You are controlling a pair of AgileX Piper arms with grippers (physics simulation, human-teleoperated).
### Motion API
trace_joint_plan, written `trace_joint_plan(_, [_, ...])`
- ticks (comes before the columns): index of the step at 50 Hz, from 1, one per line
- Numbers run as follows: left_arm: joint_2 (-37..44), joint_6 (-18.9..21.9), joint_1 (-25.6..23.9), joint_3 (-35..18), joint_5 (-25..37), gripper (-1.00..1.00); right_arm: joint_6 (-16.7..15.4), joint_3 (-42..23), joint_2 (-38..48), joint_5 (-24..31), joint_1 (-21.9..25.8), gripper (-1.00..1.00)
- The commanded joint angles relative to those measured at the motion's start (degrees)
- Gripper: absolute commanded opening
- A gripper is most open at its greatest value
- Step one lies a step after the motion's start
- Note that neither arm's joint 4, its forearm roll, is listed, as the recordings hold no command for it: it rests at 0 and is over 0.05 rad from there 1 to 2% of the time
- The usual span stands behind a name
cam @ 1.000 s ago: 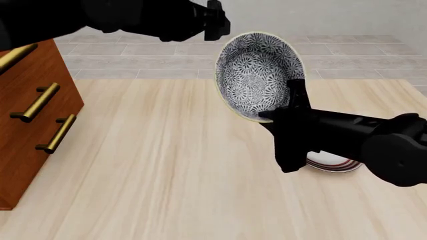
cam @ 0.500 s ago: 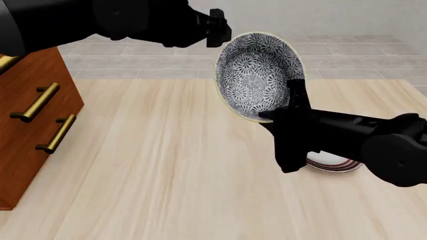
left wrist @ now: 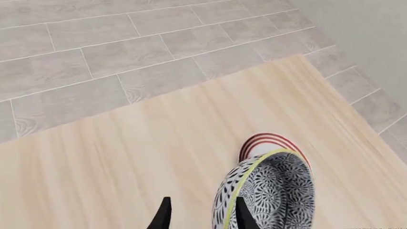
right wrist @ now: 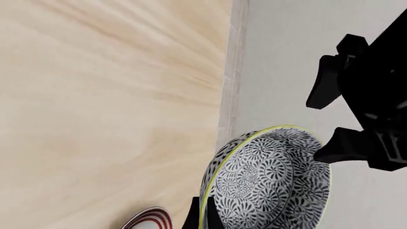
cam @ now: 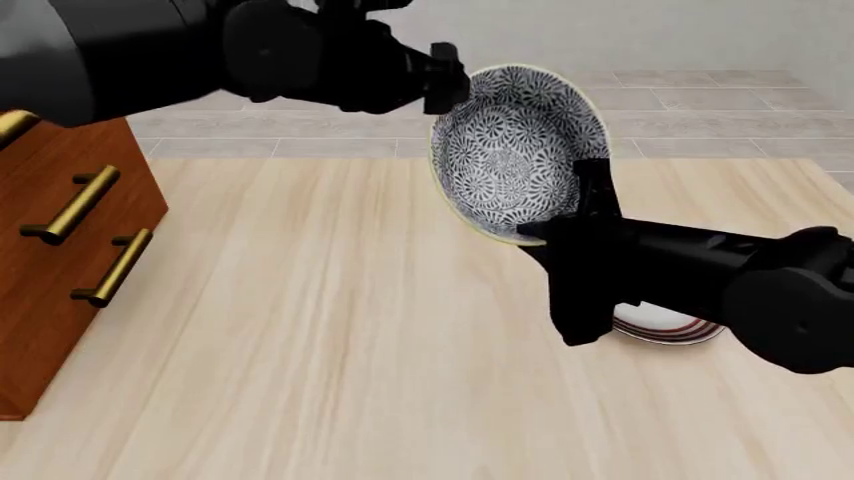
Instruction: Put the bowl on top of the cabinet.
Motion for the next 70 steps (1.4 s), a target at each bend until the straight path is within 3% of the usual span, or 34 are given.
trace_joint_plan(1, [1.4,-0.1,-0.6,0.1,-0.8,1.00,0.1,-0.3,-0.3,-0.3,0.0,-1.00])
trace_joint_plan(24, [2.8,0.6,-1.1,0.0,-1.4,1.00,0.1,-0.3,-0.3,-0.3,0.0,-1.00])
trace_joint_plan(25, [2.6,0.7,-0.8,0.1,-1.5,-1.00,0.1,-0.3,-0.3,-0.3,0.0,-1.00])
trace_joint_plan(57, [0.6,1.4,0.4,0.6,-1.6,-1.00,0.1,-0.3,-0.3,-0.3,0.0,-1.00])
trace_joint_plan(58, [0.6,1.6,0.4,0.6,-1.6,-1.00,0.1,-0.3,-0.3,-0.3,0.0,1.00])
trace_joint_plan(70, [0.3,1.8,0.6,0.5,-1.9,-1.00,0.1,-0.3,-0.3,-0.3,0.0,1.00])
